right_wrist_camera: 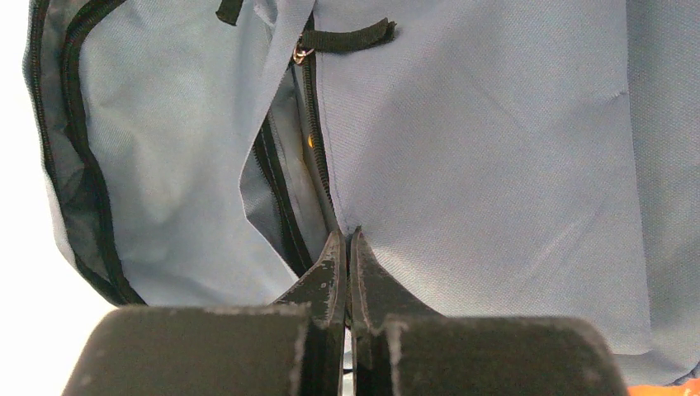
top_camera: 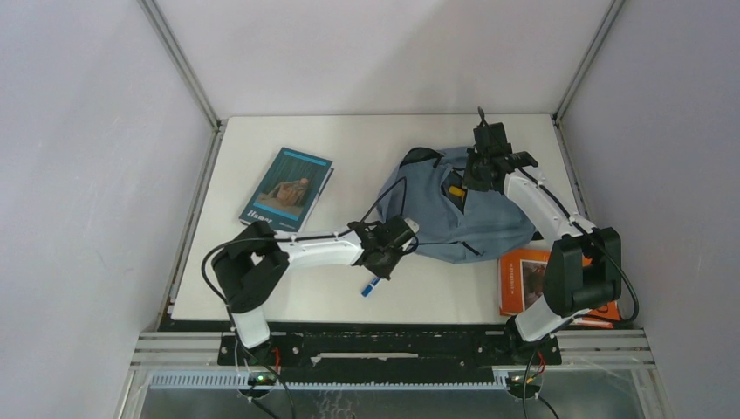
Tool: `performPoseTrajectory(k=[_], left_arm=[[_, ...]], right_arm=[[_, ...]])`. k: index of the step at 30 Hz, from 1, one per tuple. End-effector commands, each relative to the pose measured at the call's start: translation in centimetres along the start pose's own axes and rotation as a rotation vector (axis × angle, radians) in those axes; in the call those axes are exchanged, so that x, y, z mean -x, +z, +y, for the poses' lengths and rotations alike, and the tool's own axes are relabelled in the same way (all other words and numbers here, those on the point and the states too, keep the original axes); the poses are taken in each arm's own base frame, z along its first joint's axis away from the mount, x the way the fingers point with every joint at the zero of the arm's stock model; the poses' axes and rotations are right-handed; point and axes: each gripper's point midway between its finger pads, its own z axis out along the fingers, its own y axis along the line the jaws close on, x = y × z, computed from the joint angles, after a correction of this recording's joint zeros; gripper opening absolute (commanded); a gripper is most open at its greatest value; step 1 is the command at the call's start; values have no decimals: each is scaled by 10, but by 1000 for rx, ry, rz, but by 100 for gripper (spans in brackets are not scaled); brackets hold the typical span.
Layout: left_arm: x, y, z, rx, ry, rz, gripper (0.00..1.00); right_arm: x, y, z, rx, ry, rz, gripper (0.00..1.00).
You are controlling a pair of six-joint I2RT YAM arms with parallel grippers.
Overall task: Pack the student bag
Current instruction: Pick up the stationery from the center of the board, then place the stationery in the student bag.
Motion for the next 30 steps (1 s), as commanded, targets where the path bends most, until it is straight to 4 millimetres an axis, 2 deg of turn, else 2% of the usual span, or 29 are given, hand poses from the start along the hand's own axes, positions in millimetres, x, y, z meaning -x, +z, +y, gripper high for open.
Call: performPoseTrajectory(k=[1, 3, 6, 8, 10, 13, 17, 19, 22, 25, 27, 30], left_arm=[[8, -29, 15, 73, 20, 4, 0], [17, -52, 9, 12, 38, -2, 0], [31, -84, -10, -156, 48, -11, 0], [52, -103, -18, -260, 3, -72, 0], [85, -116, -23, -395, -116, -178, 0], [149, -124, -12, -573, -355, -303, 0], [216, -129, 4, -589, -466, -408, 0], [246, -131, 2, -613, -484, -434, 0], [273, -122, -8, -668, -526, -357, 0], [288, -106, -18, -712, -573, -308, 0], [294, -88, -23, -728, -572, -273, 0], [293, -55, -29, -738, -617, -182, 0]], right_arm=[[21, -11, 7, 28, 21, -85, 0], [22, -14, 8, 36, 19, -89, 0], [24, -19, 9, 47, 17, -97, 0], [24, -19, 9, 49, 15, -100, 0], [25, -19, 10, 49, 15, -106, 0], [28, -18, 11, 56, 13, -113, 0], [28, -19, 13, 66, 11, -113, 0], [27, -21, 14, 74, 5, -112, 0], [29, -25, 14, 74, 5, -120, 0], [30, -28, 14, 76, 7, -128, 0], [30, -28, 13, 71, 8, -130, 0], [31, -27, 13, 72, 5, -129, 0]])
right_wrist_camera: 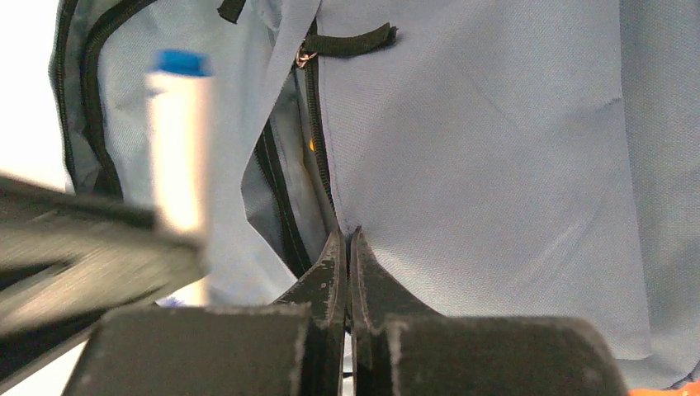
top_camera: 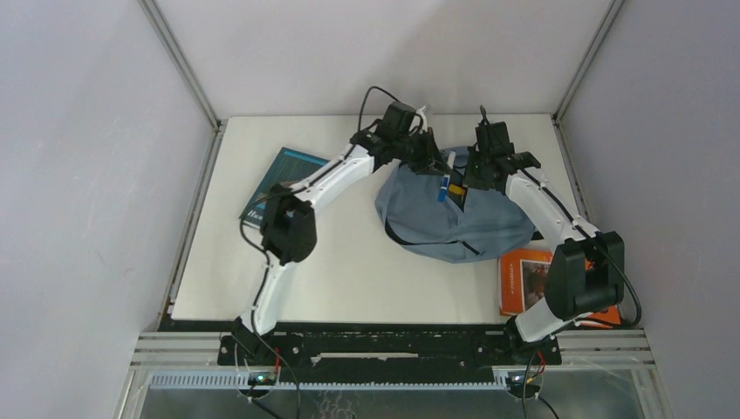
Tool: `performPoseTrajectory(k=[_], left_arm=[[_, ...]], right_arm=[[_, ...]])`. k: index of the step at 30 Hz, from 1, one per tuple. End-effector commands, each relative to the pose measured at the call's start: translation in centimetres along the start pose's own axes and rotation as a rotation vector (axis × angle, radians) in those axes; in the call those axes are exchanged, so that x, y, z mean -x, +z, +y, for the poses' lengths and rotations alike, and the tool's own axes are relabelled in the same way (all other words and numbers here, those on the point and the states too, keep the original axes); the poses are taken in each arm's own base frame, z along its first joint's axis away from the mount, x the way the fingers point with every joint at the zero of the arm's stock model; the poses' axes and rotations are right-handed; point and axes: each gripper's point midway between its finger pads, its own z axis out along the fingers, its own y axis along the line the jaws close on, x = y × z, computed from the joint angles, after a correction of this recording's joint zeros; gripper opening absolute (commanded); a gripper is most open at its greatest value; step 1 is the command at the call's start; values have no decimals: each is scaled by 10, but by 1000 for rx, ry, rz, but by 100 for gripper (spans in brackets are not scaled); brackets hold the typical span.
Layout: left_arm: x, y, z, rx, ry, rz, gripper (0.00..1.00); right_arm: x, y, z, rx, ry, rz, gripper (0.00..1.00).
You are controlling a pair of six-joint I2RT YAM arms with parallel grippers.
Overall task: Pack the student bag
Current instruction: Place the stationery in the student bag.
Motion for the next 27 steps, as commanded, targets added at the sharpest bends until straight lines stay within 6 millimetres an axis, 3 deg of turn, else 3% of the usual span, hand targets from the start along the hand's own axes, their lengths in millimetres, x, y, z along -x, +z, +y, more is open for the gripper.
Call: performPoseTrajectory(k=[1, 8, 12, 19, 27], left_arm=[[-18, 28, 7, -20, -136, 116, 0], [-35, 53, 20, -29, -194, 183, 0], [-35, 60, 21, -41, -218, 181, 0], [-13, 84, 12, -132, -320, 103, 0], [16, 94, 3, -181, -332, -15, 1]], right_arm=[[26, -20, 11, 53, 5, -105, 0], [27, -23, 12, 55, 6, -111, 0], [25, -23, 14, 60, 1, -107, 0], [20, -18, 23, 76, -8, -89, 0], [15, -21, 29, 86, -21, -79, 0]])
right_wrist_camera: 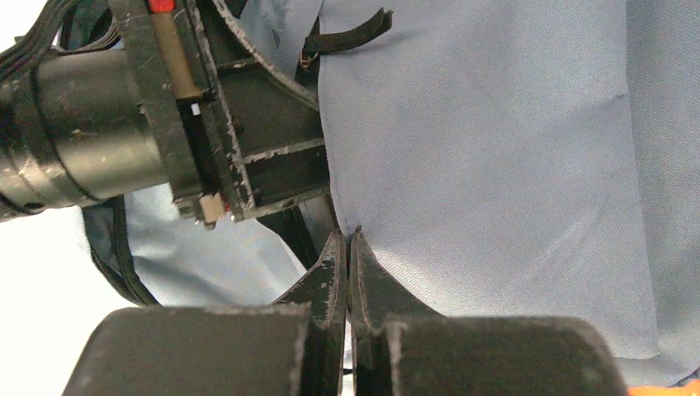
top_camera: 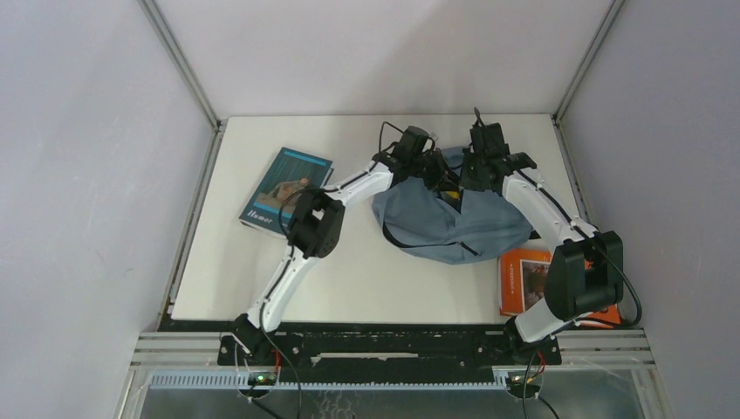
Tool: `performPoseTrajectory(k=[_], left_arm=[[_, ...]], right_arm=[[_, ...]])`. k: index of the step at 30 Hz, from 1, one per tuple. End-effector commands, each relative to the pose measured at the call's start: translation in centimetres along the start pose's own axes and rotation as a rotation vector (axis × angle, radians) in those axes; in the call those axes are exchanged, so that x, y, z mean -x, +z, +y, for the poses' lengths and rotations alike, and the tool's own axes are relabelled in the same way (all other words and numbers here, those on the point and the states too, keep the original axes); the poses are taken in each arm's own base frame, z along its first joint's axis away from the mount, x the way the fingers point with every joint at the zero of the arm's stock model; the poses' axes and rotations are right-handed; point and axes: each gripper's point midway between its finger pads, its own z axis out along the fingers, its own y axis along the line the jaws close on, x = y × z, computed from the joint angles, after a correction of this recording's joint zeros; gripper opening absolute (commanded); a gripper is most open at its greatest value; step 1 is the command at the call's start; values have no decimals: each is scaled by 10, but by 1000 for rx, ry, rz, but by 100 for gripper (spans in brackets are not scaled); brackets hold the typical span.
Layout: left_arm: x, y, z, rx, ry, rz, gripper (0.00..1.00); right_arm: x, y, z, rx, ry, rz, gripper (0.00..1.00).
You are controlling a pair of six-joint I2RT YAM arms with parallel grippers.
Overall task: Pack the student bag
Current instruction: Place the stationery in the student bag.
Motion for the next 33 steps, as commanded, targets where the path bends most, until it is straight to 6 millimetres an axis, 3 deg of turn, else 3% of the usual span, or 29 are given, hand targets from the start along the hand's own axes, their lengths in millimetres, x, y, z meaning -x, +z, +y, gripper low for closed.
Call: performPoseTrajectory(k=[1, 3, 5, 8, 12, 20, 23, 27, 29, 30, 32, 33], left_arm=[[22, -4, -52, -131, 54, -93, 6], [19, -3, -50, -129, 64, -91, 22], [16, -8, -49, -111, 93, -118, 28], [11, -27, -63, -114, 170, -169, 41], [-10, -54, -81, -110, 288, -102, 43], [-61, -98, -84, -130, 435, 39, 43], [-78, -117, -74, -102, 487, 59, 41], [-72, -146, -55, -9, 508, -2, 40], [-62, -160, -51, 13, 495, -47, 41], [-57, -168, -48, 30, 496, -75, 41], [-47, -183, -41, 74, 509, -132, 44], [-43, -189, -36, 96, 515, -151, 46]], right_arm=[[20, -19, 18, 67, 5, -88, 0], [19, -18, 17, 61, 4, -84, 0], [19, -17, 15, 53, 5, -83, 0], [18, -14, 12, 43, 7, -76, 0], [17, -11, 4, 18, 7, -65, 0], [20, -3, -9, -4, 14, -60, 0], [19, -3, -19, -24, 28, -52, 0], [22, -2, -27, -57, 18, -60, 0], [20, 3, -24, -34, 8, -46, 12], [17, 6, -21, -25, 8, -28, 28], [14, 5, -16, -19, -1, -19, 47], [14, 3, -11, -22, -22, -28, 50]])
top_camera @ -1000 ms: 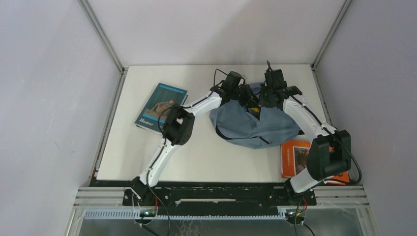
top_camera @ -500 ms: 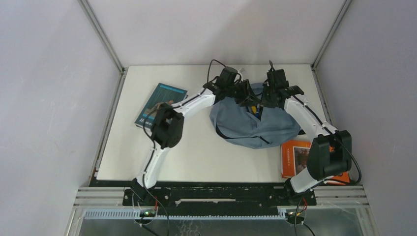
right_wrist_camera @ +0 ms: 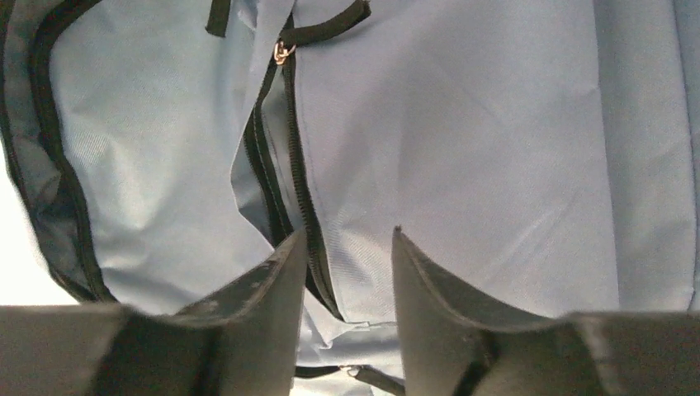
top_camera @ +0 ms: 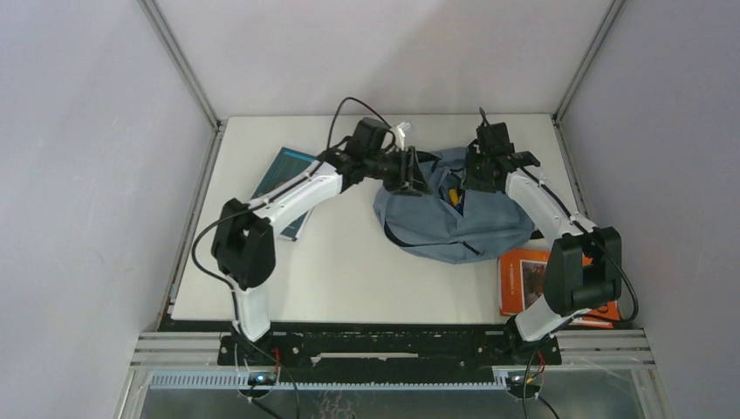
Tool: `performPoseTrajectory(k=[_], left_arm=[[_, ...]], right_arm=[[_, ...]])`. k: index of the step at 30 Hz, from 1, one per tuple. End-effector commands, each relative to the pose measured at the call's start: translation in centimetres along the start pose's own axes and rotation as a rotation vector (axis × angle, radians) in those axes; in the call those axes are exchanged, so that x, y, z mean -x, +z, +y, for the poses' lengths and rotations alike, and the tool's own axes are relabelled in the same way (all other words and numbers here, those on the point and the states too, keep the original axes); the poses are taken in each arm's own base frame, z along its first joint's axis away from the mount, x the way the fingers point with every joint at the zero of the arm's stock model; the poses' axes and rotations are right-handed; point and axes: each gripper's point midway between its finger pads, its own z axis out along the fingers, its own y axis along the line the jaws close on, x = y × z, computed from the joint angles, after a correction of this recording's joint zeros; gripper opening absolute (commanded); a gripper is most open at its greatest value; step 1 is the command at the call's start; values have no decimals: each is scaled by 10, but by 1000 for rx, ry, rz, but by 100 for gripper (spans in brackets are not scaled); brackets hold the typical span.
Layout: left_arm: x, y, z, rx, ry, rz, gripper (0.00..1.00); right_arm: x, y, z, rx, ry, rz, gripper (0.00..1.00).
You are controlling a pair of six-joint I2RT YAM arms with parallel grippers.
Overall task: Pack the student bag
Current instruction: Place the stationery in the student bag, then adjust the student bag at the center of the board.
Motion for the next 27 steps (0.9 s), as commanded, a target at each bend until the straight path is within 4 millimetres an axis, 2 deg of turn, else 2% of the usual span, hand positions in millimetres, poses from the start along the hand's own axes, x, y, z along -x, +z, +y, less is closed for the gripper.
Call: performPoseTrajectory(k=[1, 3, 6, 9, 12, 17, 23, 27], left_arm=[[24, -45, 20, 112, 84, -127, 49], [22, -52, 36, 175, 94, -122, 51], [15, -63, 60, 279, 99, -116, 51], [8, -67, 81, 348, 78, -133, 51], [2, -62, 103, 405, 51, -130, 52], [-3, -46, 140, 458, 25, -119, 52], [-5, -32, 176, 429, -81, -114, 50], [0, -25, 185, 348, -172, -123, 43]], right_arm=[[13, -8, 18, 15, -75, -69, 55], [17, -21, 34, 6, -148, -141, 60], [21, -41, 70, 73, -243, -261, 70], [-2, -47, 112, 240, -377, -260, 72], [-25, -36, 133, 334, -438, -185, 71], [-62, -20, 168, 537, -409, -71, 71], [-85, 8, 186, 574, -381, 5, 71], [-95, 31, 184, 529, -361, 35, 71]])
